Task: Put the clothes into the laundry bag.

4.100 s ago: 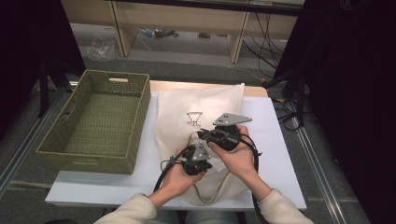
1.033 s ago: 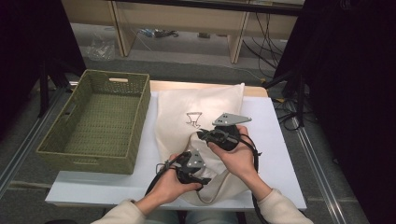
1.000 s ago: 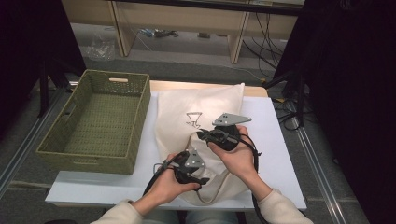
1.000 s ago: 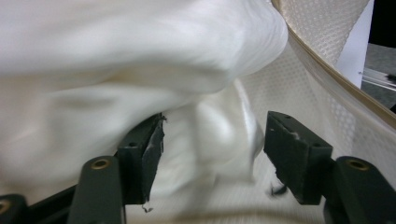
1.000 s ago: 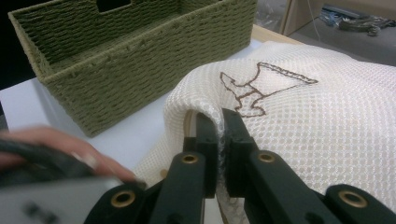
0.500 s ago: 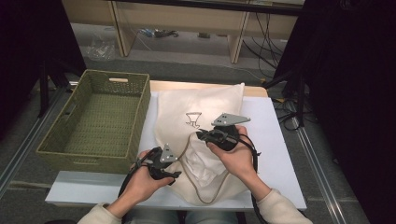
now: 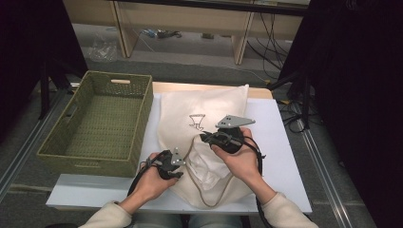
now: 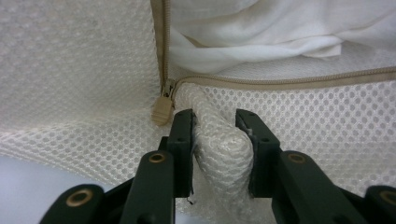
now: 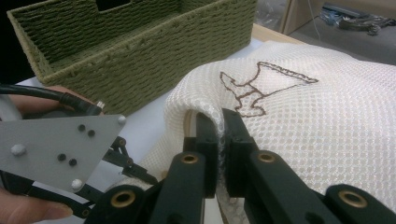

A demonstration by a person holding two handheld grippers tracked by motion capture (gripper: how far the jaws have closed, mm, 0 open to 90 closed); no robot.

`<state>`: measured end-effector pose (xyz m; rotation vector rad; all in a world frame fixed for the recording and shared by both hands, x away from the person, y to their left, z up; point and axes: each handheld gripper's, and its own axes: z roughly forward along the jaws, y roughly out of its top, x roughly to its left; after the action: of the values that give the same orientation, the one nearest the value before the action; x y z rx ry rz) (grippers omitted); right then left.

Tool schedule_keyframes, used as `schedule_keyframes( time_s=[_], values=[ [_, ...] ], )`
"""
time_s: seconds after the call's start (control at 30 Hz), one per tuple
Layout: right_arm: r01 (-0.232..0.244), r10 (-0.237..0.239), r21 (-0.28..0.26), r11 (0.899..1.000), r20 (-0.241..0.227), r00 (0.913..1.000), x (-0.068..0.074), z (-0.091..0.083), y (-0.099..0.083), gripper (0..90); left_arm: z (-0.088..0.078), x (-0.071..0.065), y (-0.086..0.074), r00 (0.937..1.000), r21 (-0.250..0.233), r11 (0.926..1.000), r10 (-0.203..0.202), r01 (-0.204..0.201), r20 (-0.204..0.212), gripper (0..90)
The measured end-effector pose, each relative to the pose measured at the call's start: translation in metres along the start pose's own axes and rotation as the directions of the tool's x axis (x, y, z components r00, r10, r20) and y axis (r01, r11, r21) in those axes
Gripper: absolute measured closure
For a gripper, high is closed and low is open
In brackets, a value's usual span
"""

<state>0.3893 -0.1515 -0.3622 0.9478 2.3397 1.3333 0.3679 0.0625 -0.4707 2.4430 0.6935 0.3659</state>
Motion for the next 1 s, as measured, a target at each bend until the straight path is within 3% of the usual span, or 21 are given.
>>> schedule_keyframes(
  time_s=[0.1,0.17,0.2,0.23,0.27,0.37,0.43,0.53,0.57,0.63,0.73,0.77,0.83,1.0],
  values=[
    [0.011,-0.011,-0.002,1.0,-0.005,0.9999,-0.001,0.001,0.0,87.7,-0.005,-0.002,0.001,0.9999,-0.012,0.9999,-0.001,0.001,-0.01,77.7],
    [0.021,-0.021,-0.011,1.0,0.0,0.9998,-0.001,0.001,0.0,87.7,-0.011,-0.001,0.003,0.9999,-0.006,1.0,0.0,0.0,0.01,80.3],
    [0.002,-0.002,-0.004,1.0,-0.003,1.0,0.0,0.0,0.0,87.7,-0.014,-0.002,0.003,1.0,-0.017,0.9998,-0.005,0.005,0.008,81.3],
    [0.022,-0.022,-0.007,1.0,-0.006,0.9997,-0.002,0.0,0.0,87.7,-0.017,-0.002,0.002,1.0,-0.032,0.9995,-0.007,0.007,0.002,81.7],
    [0.022,-0.022,-0.006,1.0,-0.003,0.9998,-0.003,-0.001,0.001,87.7,-0.018,-0.005,0.001,0.9992,-0.078,0.9967,-0.025,0.023,-0.03,82.0],
    [-0.008,0.008,-0.01,1.0,-0.007,0.9999,-0.003,-0.001,0.0,87.7,-0.032,-0.007,-0.004,0.9987,-0.117,0.993,-0.023,0.018,-0.044,82.2],
    [0.026,-0.026,-0.007,1.0,0.001,0.9997,-0.005,-0.002,0.0,87.7,-0.042,-0.007,-0.009,0.998,-0.135,0.9905,-0.029,0.022,-0.056,82.2],
    [0.021,-0.021,-0.013,1.0,0.006,0.9998,-0.007,-0.002,0.0,87.7,-0.058,-0.005,-0.02,0.9965,-0.157,0.9876,-0.018,0.005,-0.082,82.1],
    [0.008,-0.008,-0.001,1.0,0.002,1.0,-0.007,-0.002,0.0,87.7,-0.059,-0.007,-0.023,0.9953,-0.182,0.9828,-0.049,0.033,-0.084,82.1],
    [0.023,-0.023,-0.005,1.0,0.013,0.9997,-0.008,-0.002,0.0,87.7,-0.064,-0.008,-0.029,0.9945,-0.197,0.9795,-0.059,0.041,-0.087,81.9],
    [0.032,-0.032,-0.001,0.999,0.015,0.9994,-0.008,-0.001,-0.001,87.7,-0.066,-0.007,-0.036,0.9947,-0.191,0.9806,-0.06,0.044,-0.083,81.2],
    [0.008,-0.008,0.013,1.0,0.018,0.9998,-0.007,-0.002,-0.001,87.7,-0.066,-0.008,-0.037,0.9932,-0.196,0.9786,-0.079,0.061,-0.086,81.0],
    [0.033,-0.033,0.015,0.999,0.029,0.999,-0.008,-0.002,-0.002,87.6,-0.066,-0.008,-0.04,0.9932,-0.201,0.9769,-0.089,0.072,-0.075,80.6],
    [0.036,-0.036,0.057,0.998,0.008,0.9993,-0.007,0.001,-0.005,87.2,-0.067,-0.008,-0.042,0.9944,-0.185,0.9809,-0.077,0.062,-0.073,77.9]
  ],
)
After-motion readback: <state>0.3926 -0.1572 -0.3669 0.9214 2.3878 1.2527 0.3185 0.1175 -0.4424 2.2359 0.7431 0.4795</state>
